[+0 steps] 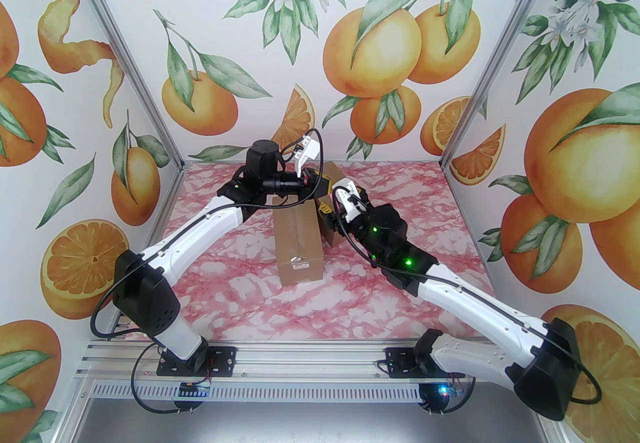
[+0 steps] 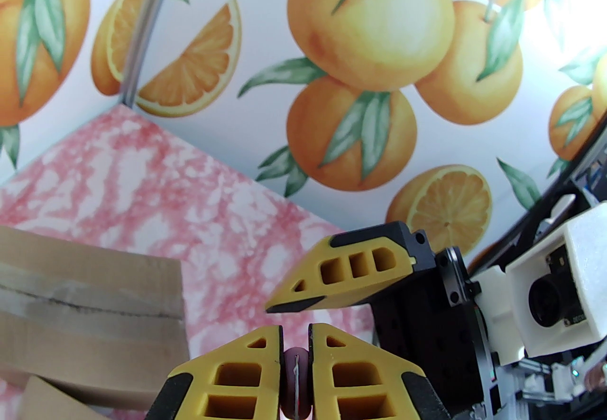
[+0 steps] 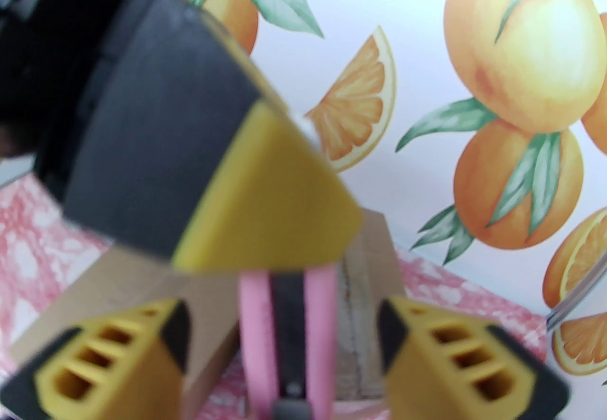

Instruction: Unpack the express box

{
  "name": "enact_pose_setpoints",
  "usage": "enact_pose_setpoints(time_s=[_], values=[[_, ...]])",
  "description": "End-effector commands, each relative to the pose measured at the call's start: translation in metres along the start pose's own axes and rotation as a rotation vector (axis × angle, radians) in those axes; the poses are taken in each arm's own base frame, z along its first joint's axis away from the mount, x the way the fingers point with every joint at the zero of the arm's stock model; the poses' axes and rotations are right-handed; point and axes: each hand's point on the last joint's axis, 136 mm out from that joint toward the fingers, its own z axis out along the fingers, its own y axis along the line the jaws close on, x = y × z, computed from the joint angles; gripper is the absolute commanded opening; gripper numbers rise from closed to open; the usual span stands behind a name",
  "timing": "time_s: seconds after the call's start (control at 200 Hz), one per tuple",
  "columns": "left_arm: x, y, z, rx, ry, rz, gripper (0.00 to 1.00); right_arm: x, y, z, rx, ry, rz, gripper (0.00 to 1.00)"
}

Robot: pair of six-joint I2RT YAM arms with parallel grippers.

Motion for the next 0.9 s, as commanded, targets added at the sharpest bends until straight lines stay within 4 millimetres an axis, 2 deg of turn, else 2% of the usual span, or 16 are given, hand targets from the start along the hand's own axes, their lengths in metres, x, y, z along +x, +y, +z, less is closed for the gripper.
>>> enact_pose_setpoints(time_s=[0.0,0.12,0.26,0.47,0.625,0.721,0.781,0.896], values=[[-0.033,0.002,-0.003,-0.01,-0.071,0.033,0.07,-0.013,-0.013,-0.019,0.007,-0.061,0.11,0.8],[-0.054,0.006,-0.002,-0.031,-0.117,0.027,0.06,-0.009,-0.038,-0.04,0.032,-0.113,0.306,0.83],[-0.087,0.013,-0.006,-0.062,-0.225,-0.008,0.04,-0.013,-0.077,-0.065,0.075,-0.322,0.657,0.83],[-0.137,0.019,-0.01,-0.051,-0.438,-0.111,0.02,-0.043,-0.09,-0.074,-0.043,-0.642,0.995,0.83],[-0.158,0.022,-0.008,-0.035,-0.535,-0.187,0.0,-0.073,-0.091,-0.068,-0.155,-0.809,1.056,0.84],[-0.169,0.017,-0.006,-0.016,-0.581,-0.21,0.0,-0.085,-0.09,-0.059,-0.215,-0.885,1.073,0.86],[-0.177,0.012,-0.006,0.011,-0.61,-0.222,0.0,-0.082,-0.093,-0.045,-0.213,-0.884,1.116,0.86],[-0.187,0.0,-0.005,0.056,-0.631,-0.23,0.0,-0.116,-0.069,-0.037,-0.25,-0.913,0.946,0.87]])
